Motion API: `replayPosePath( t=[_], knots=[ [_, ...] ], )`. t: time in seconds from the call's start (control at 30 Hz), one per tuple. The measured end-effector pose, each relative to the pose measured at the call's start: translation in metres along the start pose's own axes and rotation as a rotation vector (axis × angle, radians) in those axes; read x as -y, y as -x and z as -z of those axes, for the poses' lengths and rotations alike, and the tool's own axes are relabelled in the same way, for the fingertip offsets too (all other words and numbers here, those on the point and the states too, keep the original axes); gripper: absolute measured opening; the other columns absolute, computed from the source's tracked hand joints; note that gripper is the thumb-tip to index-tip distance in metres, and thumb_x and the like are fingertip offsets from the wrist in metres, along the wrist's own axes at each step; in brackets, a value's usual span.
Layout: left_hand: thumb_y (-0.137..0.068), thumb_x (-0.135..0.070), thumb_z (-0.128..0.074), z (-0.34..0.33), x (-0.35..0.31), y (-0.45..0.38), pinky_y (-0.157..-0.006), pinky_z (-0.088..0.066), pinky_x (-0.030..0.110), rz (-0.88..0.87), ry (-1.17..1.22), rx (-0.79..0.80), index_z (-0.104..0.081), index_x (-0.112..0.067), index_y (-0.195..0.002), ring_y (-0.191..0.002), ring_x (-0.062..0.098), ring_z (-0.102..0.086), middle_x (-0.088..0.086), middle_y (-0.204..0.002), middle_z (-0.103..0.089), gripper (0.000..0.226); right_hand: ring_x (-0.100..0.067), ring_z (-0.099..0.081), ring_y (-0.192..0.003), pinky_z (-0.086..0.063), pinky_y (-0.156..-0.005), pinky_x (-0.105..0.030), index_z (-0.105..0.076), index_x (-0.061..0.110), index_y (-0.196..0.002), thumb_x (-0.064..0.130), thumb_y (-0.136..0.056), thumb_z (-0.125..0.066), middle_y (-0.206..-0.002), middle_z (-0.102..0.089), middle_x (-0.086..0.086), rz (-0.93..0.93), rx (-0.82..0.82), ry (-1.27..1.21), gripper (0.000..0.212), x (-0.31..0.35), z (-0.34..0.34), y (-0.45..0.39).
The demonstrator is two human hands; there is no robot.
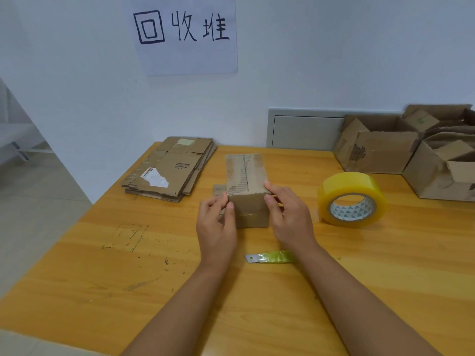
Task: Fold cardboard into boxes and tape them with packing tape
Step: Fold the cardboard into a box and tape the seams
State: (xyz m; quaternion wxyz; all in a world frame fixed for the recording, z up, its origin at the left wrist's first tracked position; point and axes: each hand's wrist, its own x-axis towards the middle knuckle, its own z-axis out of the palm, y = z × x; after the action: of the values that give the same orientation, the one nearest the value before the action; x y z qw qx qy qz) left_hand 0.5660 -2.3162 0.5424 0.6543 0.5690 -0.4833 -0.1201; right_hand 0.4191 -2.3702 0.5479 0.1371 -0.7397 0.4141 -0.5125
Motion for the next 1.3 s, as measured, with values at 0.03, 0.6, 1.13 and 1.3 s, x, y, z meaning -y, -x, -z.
replayPosePath(
  t=[0.03,0.6,1.13,1.3],
  knots=[
    [-0.097,-0.008,-0.06,0.001,-0.001,0.0,-0.075,-0.054,0.018,-0.002,-0.006,0.003,-0.066,-0.013,-0.124,-0.103,0.006,-0.058,0.001,-0.111,-0.056,0.028,-0.01,-0.06,-0.1,-0.048,-0.082,-0.021,-0.064,0.013,-0.13,0.024,-0.098,-0.051,-0.113,-0.068,-0.001,0.001,0.002,0.0,0.036,0.0,0.0,0.0],
    [-0.098,-0.016,-0.061,0.021,0.006,-0.025,-0.074,-0.052,0.014,-0.133,-0.074,0.222,-0.063,-0.04,-0.115,-0.096,-0.007,-0.059,-0.001,-0.127,-0.042,0.029,-0.012,-0.061,-0.09,-0.05,-0.073,-0.028,-0.057,0.021,-0.138,0.031,-0.101,-0.044,-0.103,-0.066,0.001,0.096,0.039,0.016,0.041,-0.011,0.005,-0.002],
    [-0.092,-0.011,-0.064,0.026,0.001,-0.037,-0.073,-0.05,0.016,-0.377,-0.252,0.29,-0.066,-0.032,-0.102,-0.096,-0.003,-0.046,-0.016,-0.121,-0.036,0.022,-0.015,-0.057,-0.073,-0.053,-0.05,-0.033,-0.07,0.013,-0.116,0.031,-0.099,-0.053,-0.098,-0.056,-0.002,0.292,-0.021,0.189,0.03,0.009,0.006,0.004],
    [-0.085,0.004,-0.064,0.053,-0.022,-0.048,-0.075,-0.051,0.029,-0.627,-0.392,0.362,-0.06,-0.029,-0.101,-0.099,0.019,-0.05,0.004,-0.129,-0.038,0.037,-0.01,-0.047,-0.113,-0.041,-0.094,-0.022,-0.05,0.017,-0.142,0.045,-0.098,-0.047,-0.123,-0.042,0.003,-0.023,-0.037,-0.003,0.052,0.026,0.023,-0.023]
  ],
)
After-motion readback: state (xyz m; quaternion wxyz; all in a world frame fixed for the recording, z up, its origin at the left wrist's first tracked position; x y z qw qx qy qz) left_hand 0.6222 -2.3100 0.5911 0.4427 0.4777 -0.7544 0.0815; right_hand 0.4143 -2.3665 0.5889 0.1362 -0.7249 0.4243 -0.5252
